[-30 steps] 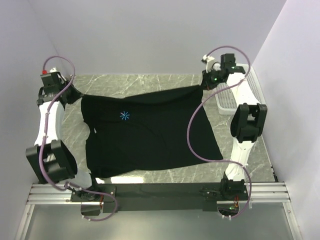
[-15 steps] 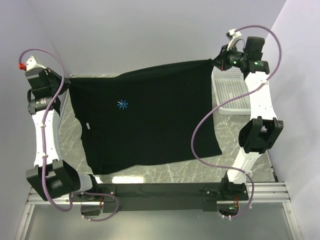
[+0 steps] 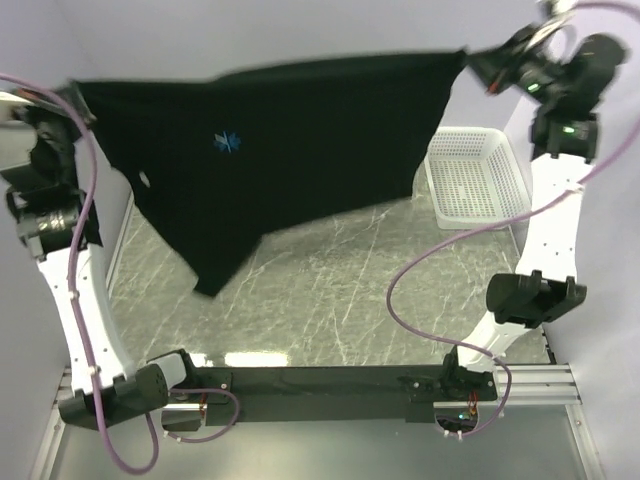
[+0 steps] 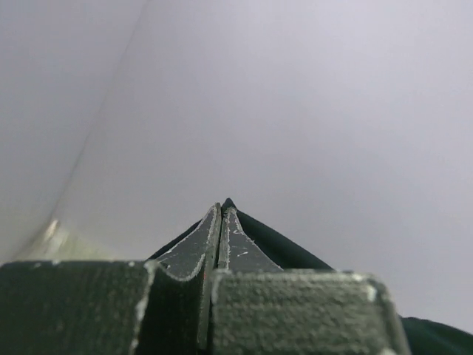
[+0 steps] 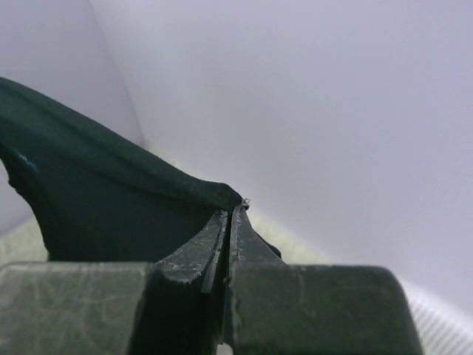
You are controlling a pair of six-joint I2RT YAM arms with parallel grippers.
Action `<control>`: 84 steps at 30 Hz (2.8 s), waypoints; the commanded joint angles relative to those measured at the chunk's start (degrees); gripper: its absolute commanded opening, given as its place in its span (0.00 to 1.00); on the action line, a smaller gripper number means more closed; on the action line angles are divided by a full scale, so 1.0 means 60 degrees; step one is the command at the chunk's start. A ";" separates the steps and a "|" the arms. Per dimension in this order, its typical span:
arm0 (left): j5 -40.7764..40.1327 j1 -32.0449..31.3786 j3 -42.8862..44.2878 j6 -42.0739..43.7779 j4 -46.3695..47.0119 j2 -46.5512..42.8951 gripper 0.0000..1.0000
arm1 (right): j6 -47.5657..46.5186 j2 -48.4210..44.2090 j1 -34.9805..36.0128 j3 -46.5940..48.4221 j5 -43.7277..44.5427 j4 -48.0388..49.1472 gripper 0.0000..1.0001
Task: Fold and stack the t-shirts
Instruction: Flatten the tshirt out
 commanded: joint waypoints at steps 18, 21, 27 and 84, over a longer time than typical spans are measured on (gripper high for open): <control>-0.2398 0.0170 0.4288 0.0060 0.1677 -0.0884 0.01 | 0.7794 -0.0727 -0.3169 0.4319 0.0379 0.7423 0.00; -0.2339 0.0170 0.3703 -0.0145 0.1473 -0.1001 0.01 | 0.7312 -0.1254 -0.3097 0.2973 0.0263 0.7218 0.00; -0.2149 0.0156 0.1478 -0.0496 0.1062 -0.1338 0.01 | 0.2929 -0.2470 -0.1898 -0.0542 0.0261 0.4165 0.00; -0.0069 -0.0987 -0.0003 -0.0058 0.2716 0.9180 0.01 | -0.2344 0.5586 0.2397 -0.1893 0.6590 0.2075 0.00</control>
